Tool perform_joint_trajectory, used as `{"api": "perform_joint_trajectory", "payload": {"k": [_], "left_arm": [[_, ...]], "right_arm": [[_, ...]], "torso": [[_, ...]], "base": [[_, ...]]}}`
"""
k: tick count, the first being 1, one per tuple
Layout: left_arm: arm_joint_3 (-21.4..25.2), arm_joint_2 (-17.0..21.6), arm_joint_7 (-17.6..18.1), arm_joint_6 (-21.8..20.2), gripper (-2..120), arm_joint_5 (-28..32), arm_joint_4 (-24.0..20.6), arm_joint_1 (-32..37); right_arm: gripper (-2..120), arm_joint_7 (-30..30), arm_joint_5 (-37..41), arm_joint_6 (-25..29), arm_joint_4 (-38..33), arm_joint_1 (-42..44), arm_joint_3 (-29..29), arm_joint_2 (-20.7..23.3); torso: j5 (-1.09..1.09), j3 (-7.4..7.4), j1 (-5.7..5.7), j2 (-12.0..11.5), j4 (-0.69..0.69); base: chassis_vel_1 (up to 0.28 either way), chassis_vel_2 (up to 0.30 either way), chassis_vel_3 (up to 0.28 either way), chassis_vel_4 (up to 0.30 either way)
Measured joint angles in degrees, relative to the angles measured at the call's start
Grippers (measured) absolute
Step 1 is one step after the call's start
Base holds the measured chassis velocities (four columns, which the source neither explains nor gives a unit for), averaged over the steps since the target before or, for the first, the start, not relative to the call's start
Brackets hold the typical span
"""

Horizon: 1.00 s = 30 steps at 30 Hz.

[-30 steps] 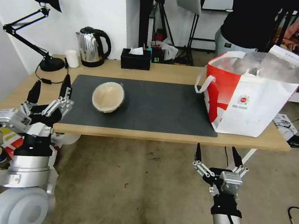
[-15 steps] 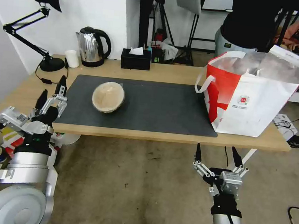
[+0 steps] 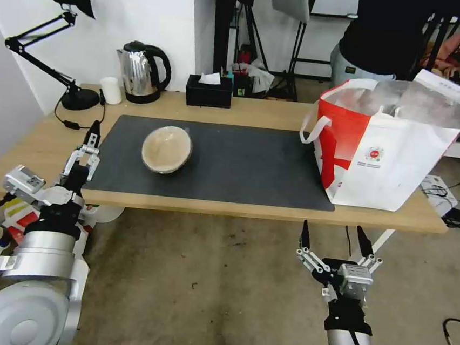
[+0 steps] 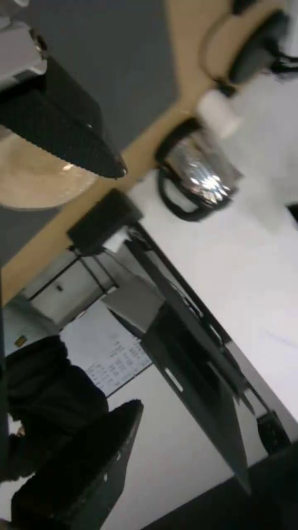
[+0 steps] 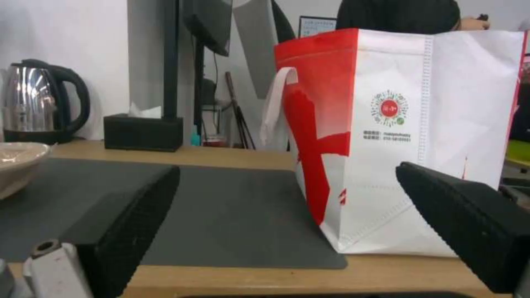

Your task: Pick up the trash from the table and place it into the takeout bag.

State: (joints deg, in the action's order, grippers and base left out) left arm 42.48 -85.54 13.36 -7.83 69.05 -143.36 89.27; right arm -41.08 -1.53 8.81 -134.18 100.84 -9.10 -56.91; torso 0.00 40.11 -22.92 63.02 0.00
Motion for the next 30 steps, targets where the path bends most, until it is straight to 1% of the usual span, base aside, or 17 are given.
{"api": "perform_joint_trajectory", "payload": {"k": [2, 4, 7, 8, 12, 13, 15, 16, 19, 20, 24, 25, 27, 30], "left_arm": [[0.15, 0.09, 1.88, -1.21, 100, 2.99, 0.01, -0.25], [0.2, 0.13, 2.52, -1.61, 100, 3.99, 0.01, -0.35], [0.5, 0.31, 6.21, -3.93, 100, 9.76, 0.02, -0.84], [0.5, 0.31, 6.21, -3.93, 100, 9.76, 0.02, -0.84], [0.9, 0.56, 11.45, -7.22, 100, 17.98, 0.04, -1.54], [0.9, 0.56, 11.45, -7.22, 100, 17.98, 0.04, -1.54], [1.07, 0.68, 13.63, -8.62, 100, 21.42, 0.05, -1.83], [1.07, 0.68, 13.63, -8.62, 100, 21.42, 0.05, -1.83], [1.37, 0.86, 17.26, -10.93, 100, 27.14, 0.06, -2.34], [1.37, 0.86, 17.26, -10.93, 100, 27.14, 0.06, -2.34], [1.72, 1.07, 21.82, -13.84, 100, 34.37, 0.09, -2.92], [1.72, 1.07, 21.82, -13.84, 100, 34.37, 0.09, -2.92], [1.83, 1.14, 23.27, -14.77, 100, 36.61, 0.1, -3.14], [1.86, 1.16, 23.59, -14.97, 100, 37.13, 0.1, -3.18]], "right_arm": [[100, 0.0, 0.0, 0.0, 0.0, 0.0, 0.0, 0.0], [100, 0.0, 0.0, 0.0, 0.0, 0.0, 0.0, 0.0], [100, 0.0, 0.0, 0.0, 0.0, 0.0, 0.0, 0.0], [100, 0.0, 0.0, 0.0, 0.0, 0.0, 0.0, 0.0], [100, 0.0, 0.0, 0.0, 0.0, 0.0, 0.0, 0.0], [100, 0.0, 0.0, 0.0, 0.0, 0.0, 0.0, 0.0], [100, 0.0, 0.0, 0.0, 0.0, 0.0, 0.0, 0.0], [100, 0.0, 0.0, 0.0, 0.0, 0.0, 0.0, 0.0], [100, 0.0, 0.0, 0.0, 0.0, 0.0, 0.0, 0.0], [100, 0.0, 0.0, 0.0, 0.0, 0.0, 0.0, 0.0], [100, 0.0, 0.0, 0.0, 0.0, 0.0, 0.0, 0.0], [100, 0.0, 0.0, 0.0, 0.0, 0.0, 0.0, 0.0], [100, 0.0, 0.0, 0.0, 0.0, 0.0, 0.0, 0.0], [100, 0.0, 0.0, 0.0, 0.0, 0.0, 0.0, 0.0]], "torso": [[0.0, 0.0, 0.0, 0.0, 0.0], [0.0, 0.0, 0.0, 0.0, 0.0], [0.0, 0.0, 0.0, 0.0, 0.0], [0.0, 0.0, 0.0, 0.0, 0.0], [0.0, 0.0, 0.0, 0.0, 0.0], [0.0, 0.0, 0.0, 0.0, 0.0], [0.0, 0.0, 0.0, 0.0, 0.0], [0.0, 0.0, 0.0, 0.0, 0.0], [0.0, 0.0, 0.0, 0.0, 0.0], [0.0, 0.0, 0.0, 0.0, 0.0], [0.0, 0.0, 0.0, 0.0, 0.0], [0.0, 0.0, 0.0, 0.0, 0.0], [0.0, 0.0, 0.0, 0.0, 0.0], [0.0, 0.0, 0.0, 0.0, 0.0]], "base": [[0.0, 0.0, 0.0, 0.0], [0.0, 0.0, 0.0, 0.0], [0.0, 0.0, 0.0, 0.0], [0.0, 0.0, 0.0, 0.0], [0.0, 0.0, 0.0, 0.0], [0.0, 0.0, 0.0, 0.0], [0.0, 0.0, 0.0, 0.0], [0.0, 0.0, 0.0, 0.0], [0.0, 0.0, 0.0, 0.0], [0.0, 0.0, 0.0, 0.0], [0.0, 0.0, 0.0, 0.0], [0.0, 0.0, 0.0, 0.0], [0.0, 0.0, 0.0, 0.0], [0.0, 0.0, 0.0, 0.0]]}}
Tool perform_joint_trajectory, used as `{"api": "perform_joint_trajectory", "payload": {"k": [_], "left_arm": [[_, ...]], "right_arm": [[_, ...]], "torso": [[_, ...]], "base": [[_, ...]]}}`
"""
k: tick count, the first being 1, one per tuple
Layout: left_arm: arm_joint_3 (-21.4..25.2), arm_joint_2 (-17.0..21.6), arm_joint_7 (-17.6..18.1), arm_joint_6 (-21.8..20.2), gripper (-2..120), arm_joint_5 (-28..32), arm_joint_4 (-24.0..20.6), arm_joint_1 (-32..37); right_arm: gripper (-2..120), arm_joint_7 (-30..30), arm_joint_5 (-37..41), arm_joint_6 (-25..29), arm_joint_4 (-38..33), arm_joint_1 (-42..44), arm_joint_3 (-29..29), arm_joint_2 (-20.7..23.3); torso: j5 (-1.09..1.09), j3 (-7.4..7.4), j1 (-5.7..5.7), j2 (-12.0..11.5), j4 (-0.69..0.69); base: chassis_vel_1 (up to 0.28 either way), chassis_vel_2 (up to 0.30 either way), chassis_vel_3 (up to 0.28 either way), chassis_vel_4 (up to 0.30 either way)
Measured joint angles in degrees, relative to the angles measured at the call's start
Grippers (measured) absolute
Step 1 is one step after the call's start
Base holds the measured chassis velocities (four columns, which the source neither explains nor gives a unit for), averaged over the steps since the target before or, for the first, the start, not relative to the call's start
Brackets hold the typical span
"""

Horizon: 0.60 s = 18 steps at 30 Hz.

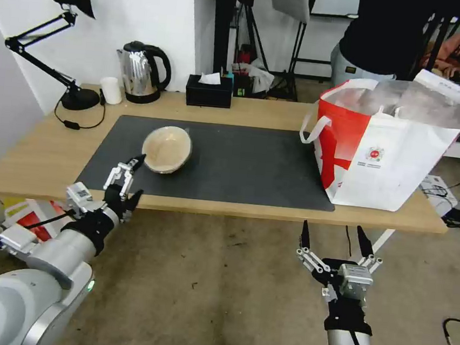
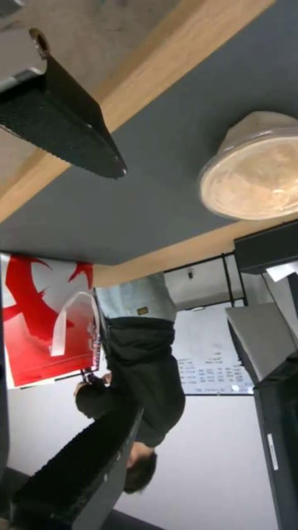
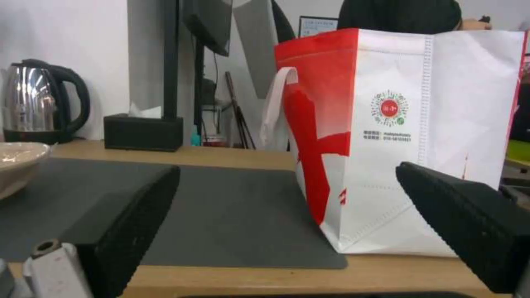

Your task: Pick up the trash from the table and place it into the takeout bag.

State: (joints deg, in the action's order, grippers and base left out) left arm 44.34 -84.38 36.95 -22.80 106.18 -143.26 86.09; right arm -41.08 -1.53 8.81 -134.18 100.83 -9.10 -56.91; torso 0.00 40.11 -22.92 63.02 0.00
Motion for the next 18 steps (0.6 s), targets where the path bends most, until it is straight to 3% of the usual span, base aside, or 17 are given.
{"api": "perform_joint_trajectory", "payload": {"k": [4, 6, 7, 10, 18], "left_arm": [[0.03, 0.1, 0.02, -0.3, 100, 0.2, 0.16, -0.13], [0.19, 1.48, -0.15, -3.45, 100, 1.68, 2.31, -2.07], [0.37, 2.46, -0.41, -5.18, 100, 2.42, 3.63, -3.68], [0.65, 3.52, -0.58, -6.31, 100, 2.87, 4.83, -5.29], [0.9, 4.2, -0.4, -6.4, 100, 2.6, 5.34, -6.3]], "right_arm": [[100, 0.0, 0.0, 0.0, 0.0, 0.0, 0.0, 0.0], [100, 0.0, 0.0, 0.0, 0.0, -0.01, 0.0, 0.01], [100, 0.0, 0.0, 0.0, 0.0, 0.01, 0.0, 0.01], [100, 0.0, 0.0, 0.0, 0.0, 0.0, 0.0, 0.0], [100, 0.0, 0.0, 0.0, 0.0, 0.0, 0.0, 0.0]], "torso": [[0.0, 0.0, 0.0, 0.0, -0.01], [0.01, 0.0, 0.02, 0.0, -0.03], [-0.03, 0.0, 0.01, 0.01, 0.03], [0.0, 0.0, 0.0, 0.0, 0.02], [-0.01, 0.0, 0.0, 0.01, 0.0]], "base": [[0.0, 0.0, 0.0, 0.0], [0.0, 0.0, 0.0, 0.0], [0.0, 0.0, 0.0, 0.0], [0.0, 0.0, 0.0, 0.0], [0.0, 0.0, 0.0, 0.0]]}}
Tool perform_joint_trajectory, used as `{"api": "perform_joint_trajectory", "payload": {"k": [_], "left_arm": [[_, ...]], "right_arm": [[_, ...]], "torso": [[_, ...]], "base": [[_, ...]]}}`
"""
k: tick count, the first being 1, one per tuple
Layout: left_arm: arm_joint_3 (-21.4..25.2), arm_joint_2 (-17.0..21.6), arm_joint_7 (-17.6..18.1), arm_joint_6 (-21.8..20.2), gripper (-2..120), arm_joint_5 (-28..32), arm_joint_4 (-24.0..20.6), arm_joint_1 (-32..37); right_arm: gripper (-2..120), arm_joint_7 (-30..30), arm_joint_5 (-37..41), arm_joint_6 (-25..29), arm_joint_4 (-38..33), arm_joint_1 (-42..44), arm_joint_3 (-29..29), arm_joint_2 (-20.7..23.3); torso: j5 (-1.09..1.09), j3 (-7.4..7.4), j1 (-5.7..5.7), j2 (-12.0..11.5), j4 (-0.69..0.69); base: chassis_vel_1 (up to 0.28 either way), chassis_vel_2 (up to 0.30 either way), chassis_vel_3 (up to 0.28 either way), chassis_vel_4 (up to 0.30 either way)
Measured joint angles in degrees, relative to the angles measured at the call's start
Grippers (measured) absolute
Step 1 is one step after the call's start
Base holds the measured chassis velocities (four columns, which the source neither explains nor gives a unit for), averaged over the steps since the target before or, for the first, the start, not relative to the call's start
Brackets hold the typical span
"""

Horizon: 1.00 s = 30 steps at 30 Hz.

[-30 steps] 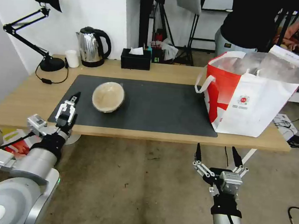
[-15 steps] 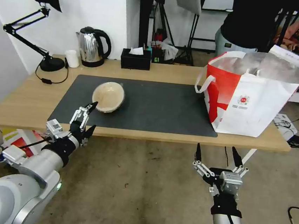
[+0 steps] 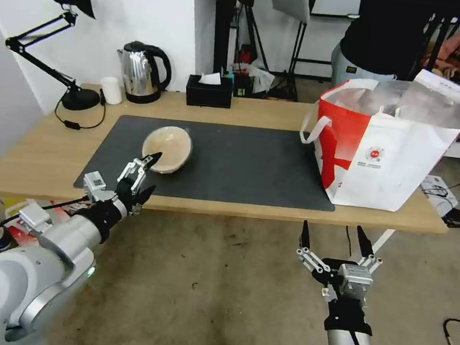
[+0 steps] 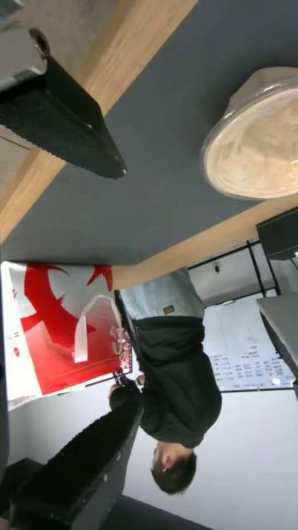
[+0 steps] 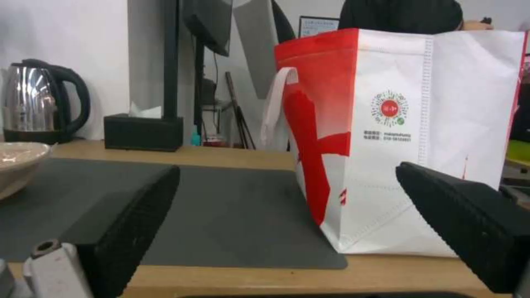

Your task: Pick up the trash from the table and place it into the takeout bag.

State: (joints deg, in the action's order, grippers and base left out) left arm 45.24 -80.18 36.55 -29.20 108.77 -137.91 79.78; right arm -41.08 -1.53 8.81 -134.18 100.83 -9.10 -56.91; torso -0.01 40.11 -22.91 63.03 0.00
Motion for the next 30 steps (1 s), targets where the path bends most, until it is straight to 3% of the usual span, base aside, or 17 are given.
{"api": "perform_joint_trajectory", "payload": {"k": [5, 11, 15, 30], "left_arm": [[0.45, 0.54, 0.12, 0.17, 100, -2.11, -0.42, -0.02], [1.1, 1.41, -1.8, 0.16, 100, -10.02, -1.53, 0.23], [1.78, 2.08, -2.4, 0.06, 100, -12.0, -1.75, 0.31], [1.62, 2.63, -3.78, 0.24, 100, -13.71, -0.76, -0.51]], "right_arm": [[100, 0.0, 0.0, 0.0, 0.0, 0.0, 0.0, 0.0], [100, 0.0, 0.0, 0.0, 0.0, 0.0, 0.0, 0.0], [100, 0.0, 0.0, 0.0, 0.0, 0.0, 0.0, 0.0], [100, 0.0, 0.0, 0.0, 0.0, 0.0, 0.0, 0.0]], "torso": [[0.0, 0.0, 0.0, 0.0, 0.0], [0.01, -0.01, 0.0, 0.0, 0.0], [0.01, 0.0, 0.0, 0.0, 0.0], [0.0, 0.0, 0.0, 0.0, 0.0]], "base": [[0.0, 0.0, 0.0, 0.0], [0.0, 0.0, 0.0, 0.0], [0.0, 0.0, 0.0, 0.0], [0.0, 0.0, 0.0, 0.0]]}}
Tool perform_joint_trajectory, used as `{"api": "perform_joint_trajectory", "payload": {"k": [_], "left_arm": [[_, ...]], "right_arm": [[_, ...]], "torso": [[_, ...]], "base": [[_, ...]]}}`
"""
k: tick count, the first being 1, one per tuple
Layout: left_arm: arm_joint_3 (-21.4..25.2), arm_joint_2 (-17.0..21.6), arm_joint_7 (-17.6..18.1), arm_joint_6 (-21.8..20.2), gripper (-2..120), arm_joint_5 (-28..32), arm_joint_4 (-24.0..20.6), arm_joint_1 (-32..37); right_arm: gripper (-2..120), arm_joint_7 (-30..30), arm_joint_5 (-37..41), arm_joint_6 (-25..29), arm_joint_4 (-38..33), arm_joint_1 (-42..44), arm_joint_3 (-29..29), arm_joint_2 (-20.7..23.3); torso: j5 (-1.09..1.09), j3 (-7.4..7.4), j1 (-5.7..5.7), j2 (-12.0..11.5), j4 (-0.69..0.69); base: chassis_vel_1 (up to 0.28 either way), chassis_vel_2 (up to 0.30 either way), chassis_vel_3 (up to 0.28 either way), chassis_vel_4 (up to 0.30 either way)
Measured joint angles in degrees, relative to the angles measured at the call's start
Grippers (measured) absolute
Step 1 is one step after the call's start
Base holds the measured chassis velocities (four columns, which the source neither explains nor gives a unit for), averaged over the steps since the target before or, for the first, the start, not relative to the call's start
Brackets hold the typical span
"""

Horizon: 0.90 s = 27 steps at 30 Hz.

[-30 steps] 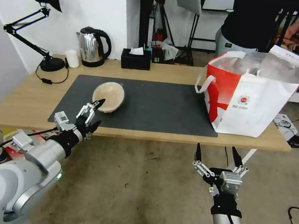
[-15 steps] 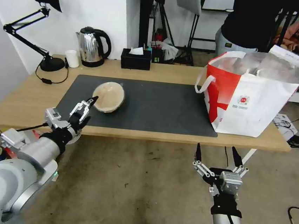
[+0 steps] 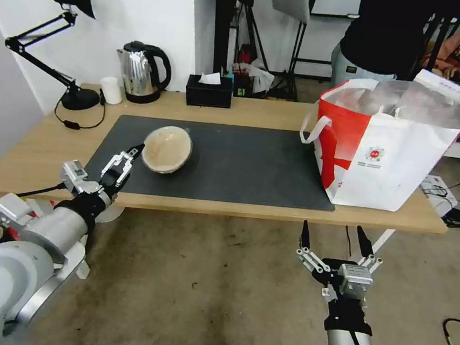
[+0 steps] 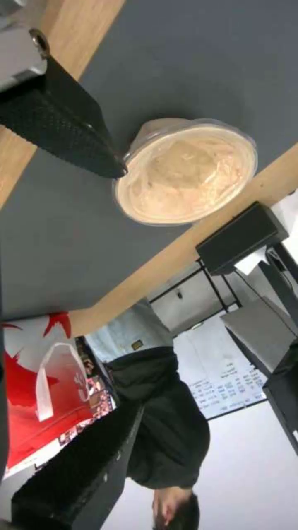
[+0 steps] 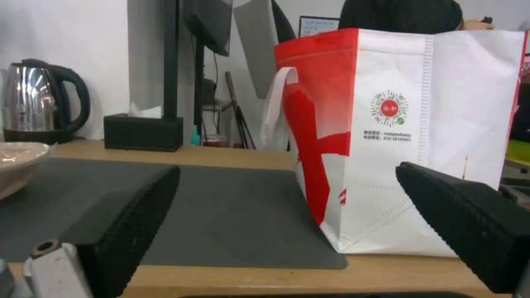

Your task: Pick up the trash from the table and place it into the takeout bag.

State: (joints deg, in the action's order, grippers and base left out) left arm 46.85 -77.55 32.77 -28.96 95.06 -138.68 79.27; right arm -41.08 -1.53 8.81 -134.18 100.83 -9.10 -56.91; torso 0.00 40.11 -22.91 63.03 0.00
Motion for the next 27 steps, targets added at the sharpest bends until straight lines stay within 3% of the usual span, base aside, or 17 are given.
{"api": "perform_joint_trajectory", "payload": {"k": [14, 27], "left_arm": [[-2.05, 2.39, -0.39, 0.68, 100, 0.55, 6.42, -5.32], [-2.16, 7.98, 2.31, -1.42, 100, 0.1, 13.08, -11.23]], "right_arm": [[100, 0.0, 0.0, 0.0, 0.0, 0.0, -0.01, 0.0], [100, 0.0, 0.0, 0.0, 0.0, 0.0, -0.01, 0.0]], "torso": [[0.0, 0.0, -0.01, -0.01, 0.0], [0.0, 0.0, -0.01, -0.01, 0.0]], "base": [[0.0, 0.0, 0.0, 0.0], [0.0, 0.0, 0.0, 0.0]]}}
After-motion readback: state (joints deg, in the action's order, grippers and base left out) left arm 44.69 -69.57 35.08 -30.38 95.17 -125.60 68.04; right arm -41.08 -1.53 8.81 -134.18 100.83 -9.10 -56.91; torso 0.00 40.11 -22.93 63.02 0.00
